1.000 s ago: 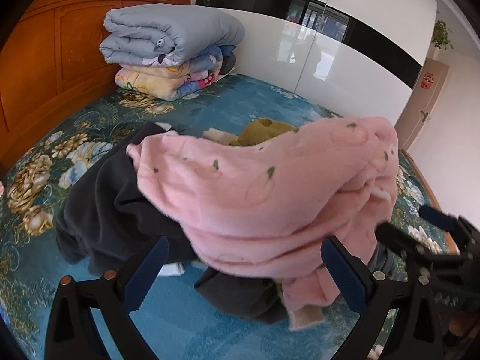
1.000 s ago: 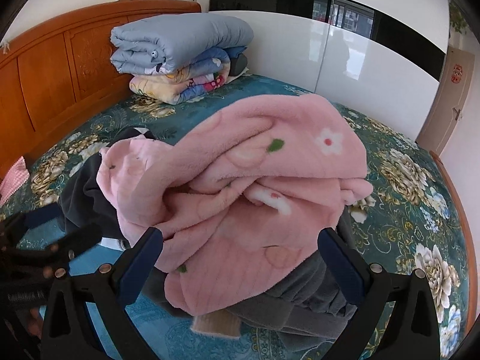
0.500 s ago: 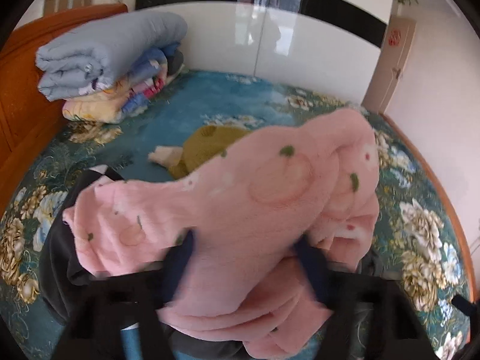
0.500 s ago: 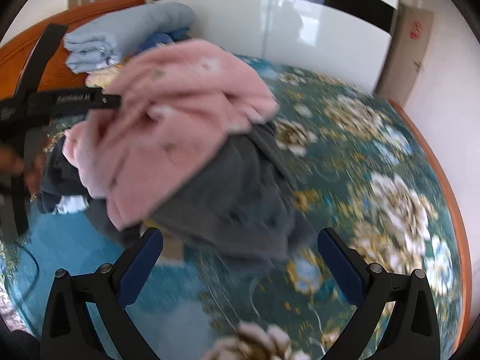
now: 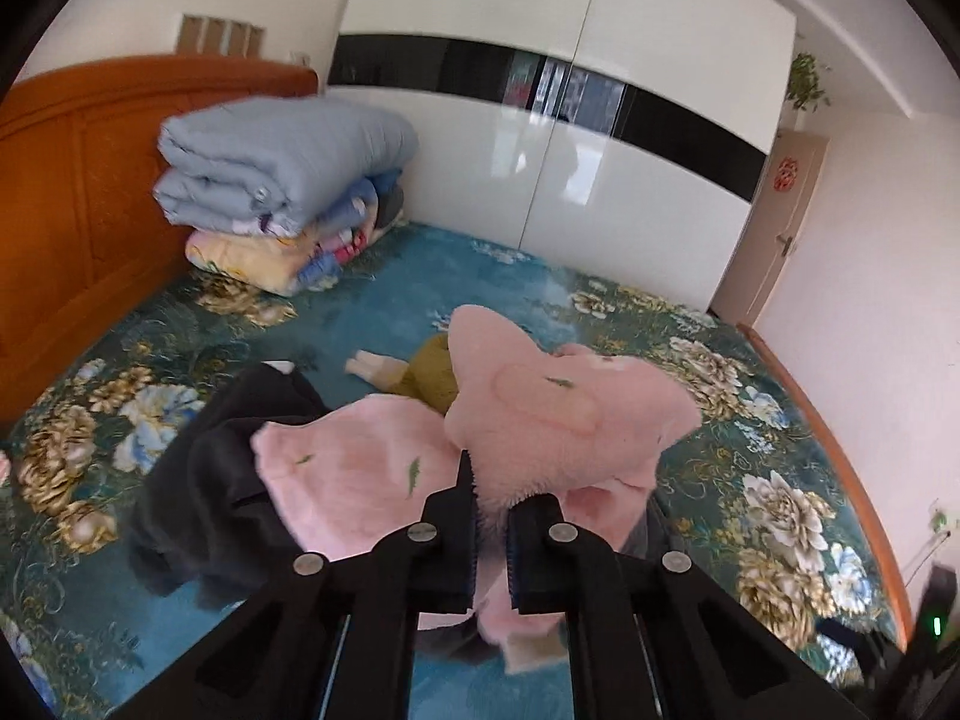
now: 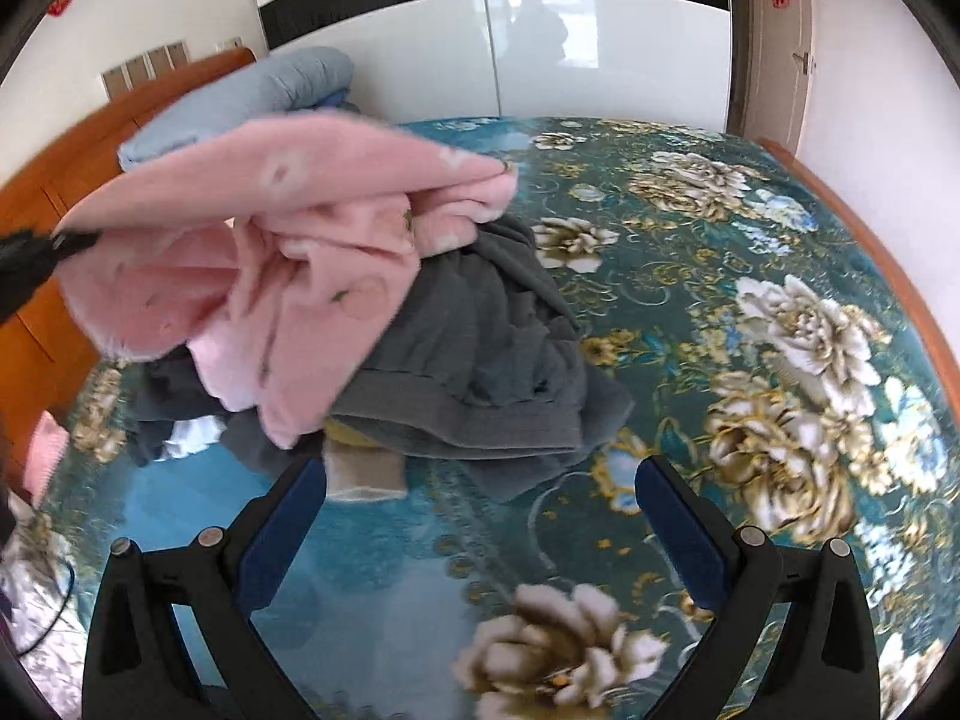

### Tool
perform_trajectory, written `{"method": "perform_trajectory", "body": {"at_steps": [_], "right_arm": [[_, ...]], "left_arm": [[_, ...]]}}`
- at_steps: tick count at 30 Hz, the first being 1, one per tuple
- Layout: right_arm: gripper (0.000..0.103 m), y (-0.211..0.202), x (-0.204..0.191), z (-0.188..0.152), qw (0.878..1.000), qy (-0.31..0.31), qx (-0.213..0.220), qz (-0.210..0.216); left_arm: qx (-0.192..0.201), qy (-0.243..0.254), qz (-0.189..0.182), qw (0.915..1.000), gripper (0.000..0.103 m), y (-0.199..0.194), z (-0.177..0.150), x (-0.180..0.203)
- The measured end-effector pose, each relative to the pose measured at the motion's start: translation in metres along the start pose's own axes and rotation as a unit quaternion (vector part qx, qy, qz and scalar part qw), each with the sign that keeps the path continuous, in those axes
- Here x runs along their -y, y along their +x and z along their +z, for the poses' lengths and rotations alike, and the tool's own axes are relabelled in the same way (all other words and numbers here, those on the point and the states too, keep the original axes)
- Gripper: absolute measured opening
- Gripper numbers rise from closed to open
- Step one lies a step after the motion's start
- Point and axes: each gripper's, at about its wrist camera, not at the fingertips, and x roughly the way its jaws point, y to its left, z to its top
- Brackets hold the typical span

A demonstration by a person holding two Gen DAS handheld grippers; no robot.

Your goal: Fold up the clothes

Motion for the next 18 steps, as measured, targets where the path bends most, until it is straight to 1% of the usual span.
{"method": "perform_trajectory", "body": {"at_steps": [3, 5, 6, 9, 11, 13, 15, 16, 17, 18], "right_arm": [[0.103, -0.01, -0.005, -0.014, 1.0, 0.006, 0.005, 0.017], [0.103, -0.014, -0.006, -0.023, 1.0, 0.011, 0.005, 0.025], [0.103, -0.015, -0.006, -0.03, 0.999, 0.017, 0.001, 0.031], [0.103, -0.01, -0.002, -0.047, 0.997, 0.04, -0.017, 0.058], [0.103, -0.002, -0.002, -0.061, 0.994, 0.066, -0.037, 0.084], [0.103, 0.009, -0.001, -0.074, 0.988, 0.091, -0.059, 0.107], [0.103, 0.023, 0.0, -0.084, 0.983, 0.112, -0.08, 0.12], [0.102, 0.031, 0.001, -0.089, 0.98, 0.123, -0.09, 0.126], [0.102, 0.038, 0.001, -0.093, 0.977, 0.133, -0.1, 0.132], [0.099, 0.046, 0.002, -0.098, 0.974, 0.143, -0.111, 0.139]], "left_arm": [[-0.001, -0.01, 0.003, 0.9999, 0.007, -0.035, -0.028, -0.019], [-0.01, -0.013, 0.015, 0.9997, 0.007, -0.058, -0.057, -0.034], [-0.017, -0.011, 0.022, 0.9995, 0.007, -0.065, -0.071, -0.04], [-0.063, -0.029, 0.047, 0.9965, 0.007, -0.078, -0.119, -0.067], [-0.093, -0.062, 0.075, 0.9909, 0.007, -0.085, -0.149, -0.094], [-0.116, -0.111, 0.092, 0.9828, 0.007, -0.09, -0.173, -0.123], [-0.137, -0.141, 0.111, 0.9741, 0.007, -0.088, -0.19, -0.143], [-0.153, -0.158, 0.121, 0.968, 0.007, -0.085, -0.199, -0.153], [-0.165, -0.172, 0.125, 0.9632, 0.007, -0.082, -0.206, -0.159], [-0.173, -0.183, 0.126, 0.9594, 0.008, -0.078, -0.212, -0.163]]}}
